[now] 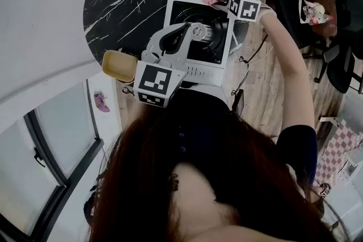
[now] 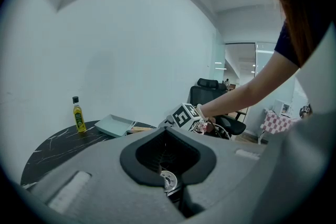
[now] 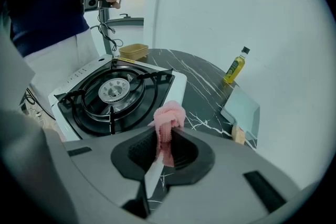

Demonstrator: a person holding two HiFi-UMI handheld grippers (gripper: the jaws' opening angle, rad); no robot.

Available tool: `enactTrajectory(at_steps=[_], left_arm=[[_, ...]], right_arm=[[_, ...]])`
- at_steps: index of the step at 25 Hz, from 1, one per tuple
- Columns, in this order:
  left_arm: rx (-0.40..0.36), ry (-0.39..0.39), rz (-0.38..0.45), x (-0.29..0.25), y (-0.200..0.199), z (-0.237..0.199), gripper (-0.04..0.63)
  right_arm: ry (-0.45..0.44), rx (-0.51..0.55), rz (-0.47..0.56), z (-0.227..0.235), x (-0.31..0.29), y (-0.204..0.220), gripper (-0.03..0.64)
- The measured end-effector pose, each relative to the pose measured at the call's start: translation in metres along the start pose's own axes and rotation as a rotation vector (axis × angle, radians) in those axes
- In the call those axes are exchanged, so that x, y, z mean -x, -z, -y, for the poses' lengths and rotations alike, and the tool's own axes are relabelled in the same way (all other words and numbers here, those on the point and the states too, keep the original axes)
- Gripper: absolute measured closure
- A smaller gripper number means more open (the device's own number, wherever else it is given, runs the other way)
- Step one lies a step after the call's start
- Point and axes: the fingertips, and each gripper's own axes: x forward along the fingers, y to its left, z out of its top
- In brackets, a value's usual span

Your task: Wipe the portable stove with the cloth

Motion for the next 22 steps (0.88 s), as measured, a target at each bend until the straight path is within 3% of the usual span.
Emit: enactTrajectory(at_steps=[22], left_arm=[[-0.018,0.030,-0.008,-0.004,0.000,0.011,0.586]], right_arm=[[0.027,-0.044,-0.020,-0.009,0.017,0.029,0.563]])
